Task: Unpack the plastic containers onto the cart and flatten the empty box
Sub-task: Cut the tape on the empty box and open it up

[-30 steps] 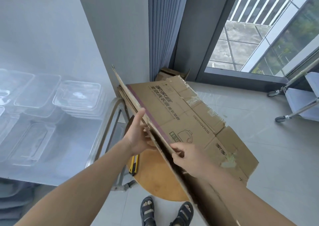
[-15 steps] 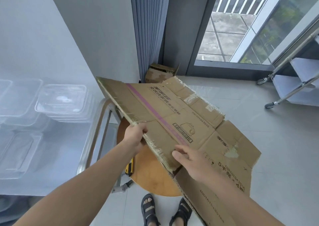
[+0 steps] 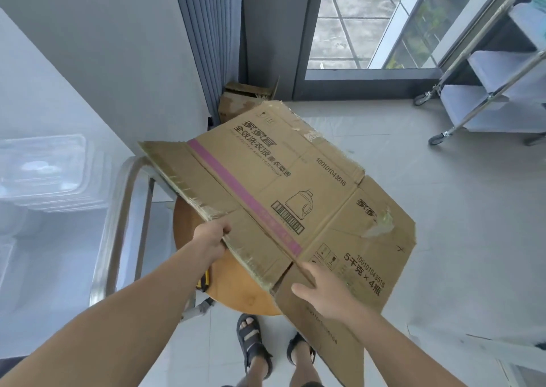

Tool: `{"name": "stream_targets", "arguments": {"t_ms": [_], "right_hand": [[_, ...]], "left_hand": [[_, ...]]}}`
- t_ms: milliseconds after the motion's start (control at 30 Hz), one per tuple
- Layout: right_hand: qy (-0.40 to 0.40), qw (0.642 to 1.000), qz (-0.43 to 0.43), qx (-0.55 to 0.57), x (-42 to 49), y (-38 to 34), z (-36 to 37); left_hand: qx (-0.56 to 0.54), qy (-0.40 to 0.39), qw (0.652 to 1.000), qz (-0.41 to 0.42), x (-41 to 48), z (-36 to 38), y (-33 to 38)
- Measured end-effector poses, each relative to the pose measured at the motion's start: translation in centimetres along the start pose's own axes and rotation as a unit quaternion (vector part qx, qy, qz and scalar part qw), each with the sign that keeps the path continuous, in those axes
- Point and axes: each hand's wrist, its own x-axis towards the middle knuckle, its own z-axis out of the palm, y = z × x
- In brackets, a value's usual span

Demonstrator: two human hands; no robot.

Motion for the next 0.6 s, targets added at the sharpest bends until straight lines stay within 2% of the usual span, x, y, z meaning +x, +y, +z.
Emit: {"name": "stream_targets", "arguments": {"t_ms": [133,233,400,467,600], "right_hand": [[0.009,1.000,0.010,-0.012,1.3,0.8,-0.5],[0.012,0.999,0.023,-0.022,2.9,2.0,-1.1],[0.010,0.996,0.063,-0.069,6.1,3.9,-2.3],[0.009,0.994,0.071,-0.086,7.7,4.6,-2.5],[-0.015,0.991,0.069,-0.114,9.8,5.3,-2.0]], "left_hand": [[0.049,0.054,0.997,-0.010,6.5,-0.3,-2.0],[0.087,0.095,0.992,0.003,4.6,1.5,-1.1],[0.108,0.167,0.980,0.015,8.7,2.0,-2.6],[0.118,0.164,0.979,0.039,9.7,1.6,-3.4],[0.104,0.164,0.981,-0.009,9.1,1.1,-4.3]]}}
